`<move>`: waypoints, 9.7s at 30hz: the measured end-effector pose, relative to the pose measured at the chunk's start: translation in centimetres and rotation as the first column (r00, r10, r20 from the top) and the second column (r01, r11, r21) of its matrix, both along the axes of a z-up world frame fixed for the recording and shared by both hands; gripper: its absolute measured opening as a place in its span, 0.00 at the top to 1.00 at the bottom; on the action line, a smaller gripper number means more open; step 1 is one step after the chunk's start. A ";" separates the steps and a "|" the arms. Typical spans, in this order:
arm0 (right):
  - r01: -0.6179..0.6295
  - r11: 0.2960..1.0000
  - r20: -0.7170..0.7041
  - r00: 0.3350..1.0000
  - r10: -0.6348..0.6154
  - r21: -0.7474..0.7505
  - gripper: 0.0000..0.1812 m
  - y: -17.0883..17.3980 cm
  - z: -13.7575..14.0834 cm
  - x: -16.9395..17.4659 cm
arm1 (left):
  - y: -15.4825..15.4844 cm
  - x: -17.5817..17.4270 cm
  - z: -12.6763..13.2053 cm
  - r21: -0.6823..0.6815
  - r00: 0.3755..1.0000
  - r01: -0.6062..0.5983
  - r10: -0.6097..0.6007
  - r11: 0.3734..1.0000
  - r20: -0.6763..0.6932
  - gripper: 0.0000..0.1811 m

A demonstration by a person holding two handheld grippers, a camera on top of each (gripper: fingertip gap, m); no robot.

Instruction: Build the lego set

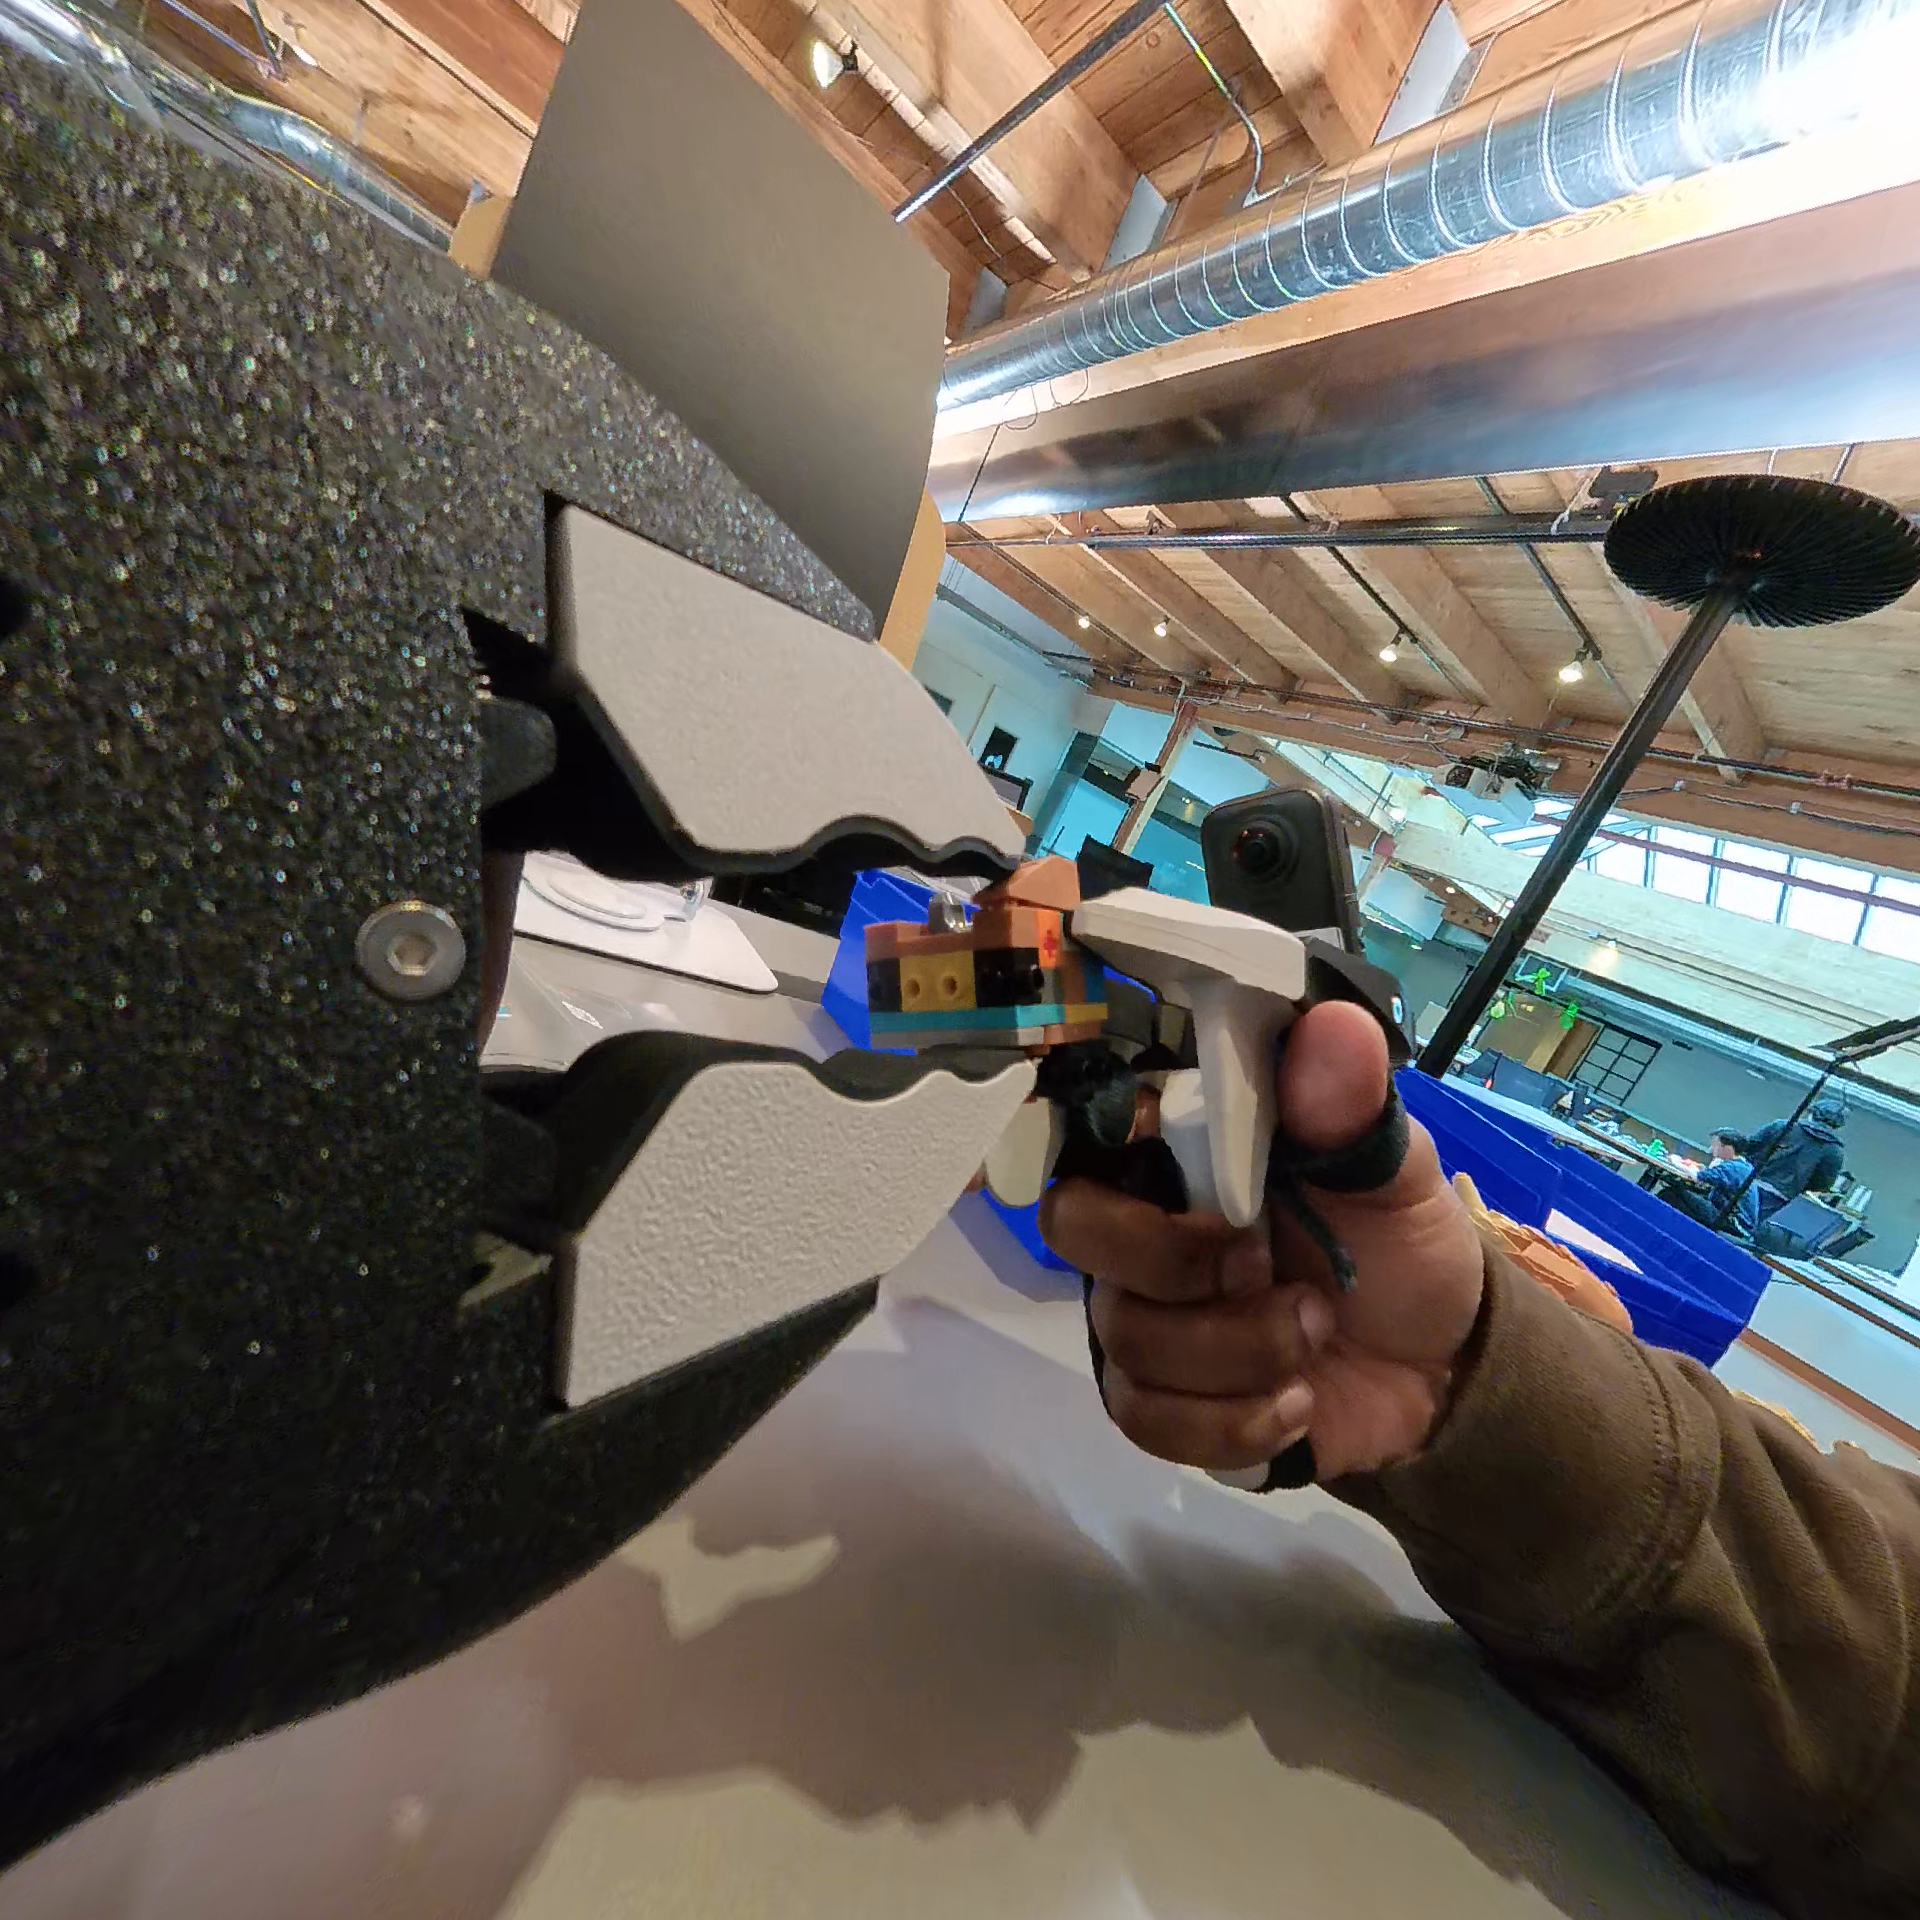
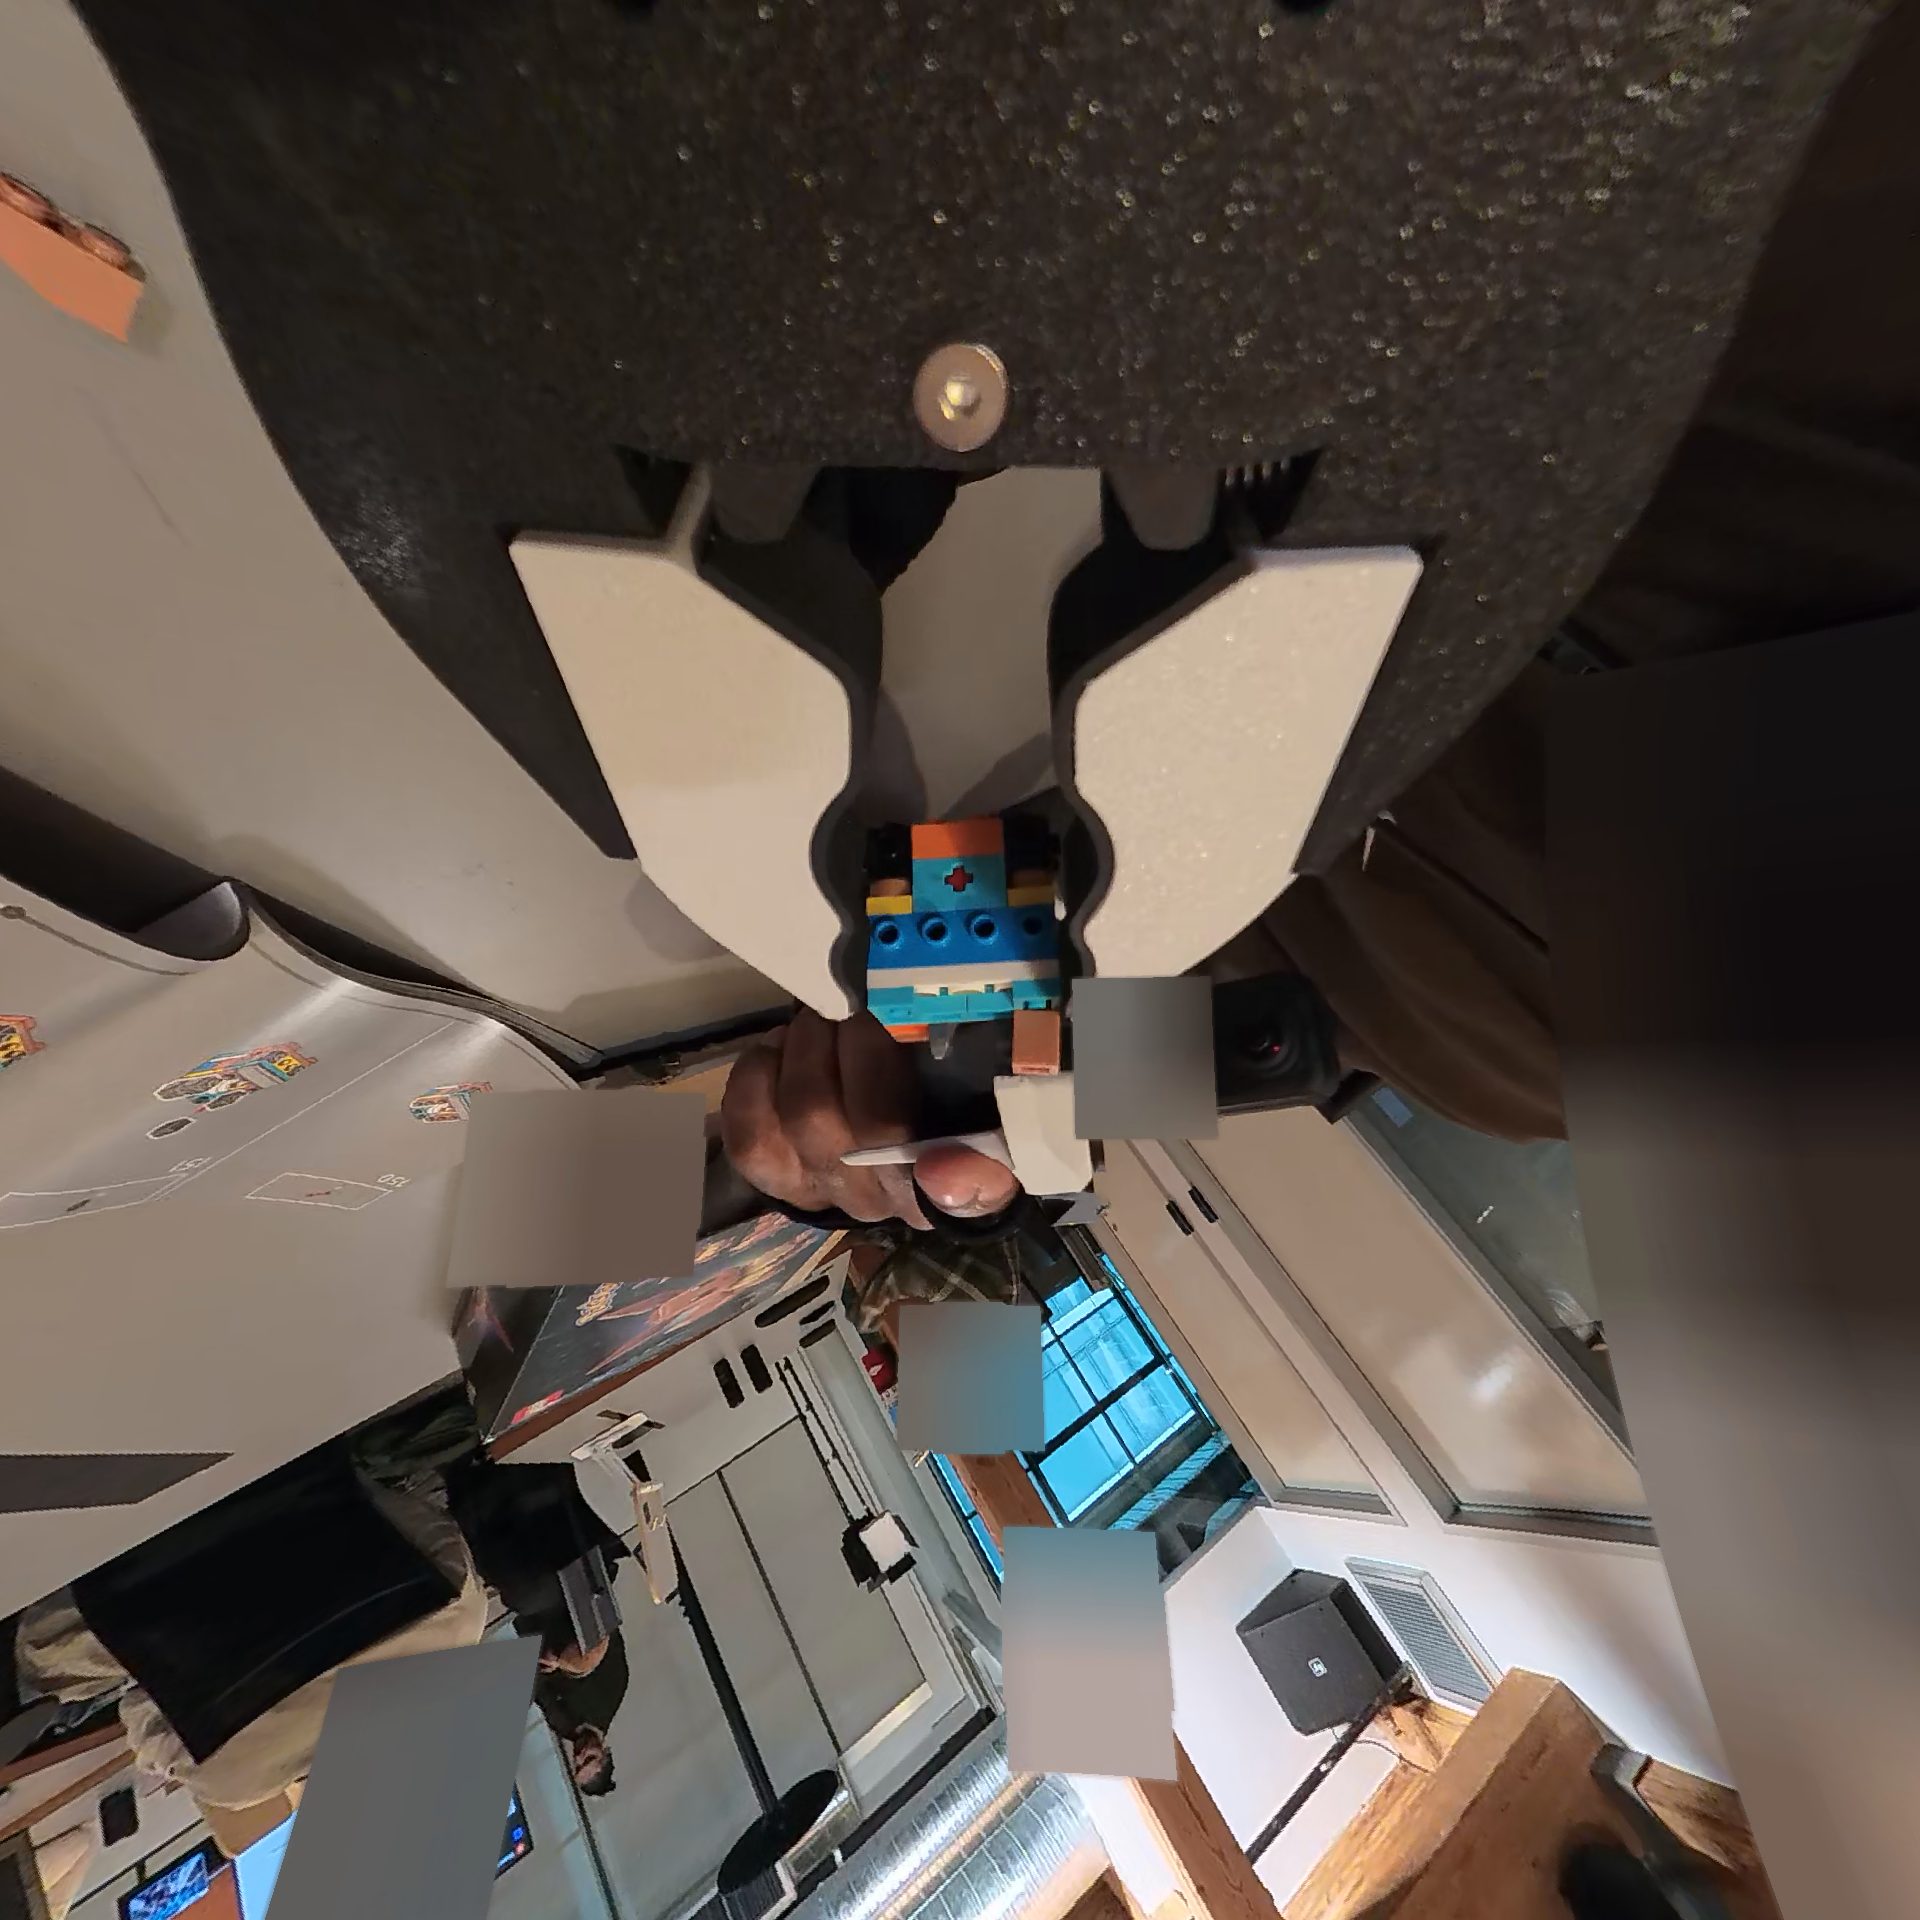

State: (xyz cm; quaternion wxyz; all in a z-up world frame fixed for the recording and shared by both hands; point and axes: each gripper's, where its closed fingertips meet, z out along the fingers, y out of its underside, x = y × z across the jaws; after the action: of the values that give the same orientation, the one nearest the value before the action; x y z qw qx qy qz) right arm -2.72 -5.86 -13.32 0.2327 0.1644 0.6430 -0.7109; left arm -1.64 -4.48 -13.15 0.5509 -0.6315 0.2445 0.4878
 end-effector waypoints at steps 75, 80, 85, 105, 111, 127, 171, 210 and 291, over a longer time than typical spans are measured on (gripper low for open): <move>0.194 0.970 -0.012 0.980 -0.197 -0.144 0.81 0.9 0.7 -2.8 | 0.7 -2.9 -0.8 0.381 0.341 0.029 -0.367 0.924 0.865 0.78; 0.228 0.968 -0.047 0.971 -0.233 -0.101 0.81 0.8 0.2 -3.2 | 0.7 -3.3 -1.3 0.403 0.230 0.008 -0.394 0.915 0.890 0.78; 0.251 0.966 -0.084 0.963 -0.256 -0.069 0.81 0.8 0.0 -3.3 | 0.7 -3.4 -1.7 0.423 0.167 -0.003 -0.416 0.906 0.894 0.79; 0.442 0.888 -0.942 0.334 -0.031 0.127 0.55 1.5 -2.0 -1.9 | 1.0 -2.2 -3.2 0.481 -0.302 0.042 -0.448 0.876 0.842 0.79; 0.419 0.896 -0.955 0.296 0.020 0.148 0.62 0.8 -2.9 -0.9 | 1.5 -1.3 -3.9 0.456 -0.348 0.081 -0.404 0.886 0.846 0.79; 0.414 0.895 -0.937 0.350 0.012 0.166 0.73 0.5 -3.6 -1.0 | 1.6 -1.4 -4.5 0.427 -0.365 0.057 -0.380 0.902 0.850 0.79; 0.350 0.929 -0.898 0.437 -0.049 0.119 0.73 0.5 -2.2 0.1 | -0.2 -0.7 -1.8 0.163 0.774 0.178 -0.240 0.970 0.585 0.79; 0.302 0.945 -0.893 0.449 -0.028 0.122 0.73 0.1 -2.4 1.1 | -0.1 0.3 -1.8 0.141 0.807 0.204 -0.248 0.969 0.536 0.86; 0.679 0.734 -0.712 0.531 -0.460 0.032 0.70 1.0 -3.4 -4.7 | -2.0 -6.1 -0.2 0.378 0.716 -0.268 -0.079 0.886 0.694 0.78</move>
State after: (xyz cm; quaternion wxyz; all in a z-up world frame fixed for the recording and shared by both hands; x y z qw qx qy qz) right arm -7.39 -4.86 -16.72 -0.2876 0.1386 0.6915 -0.6480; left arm -7.77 -6.47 -13.39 0.7064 -0.6329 -0.1334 0.2876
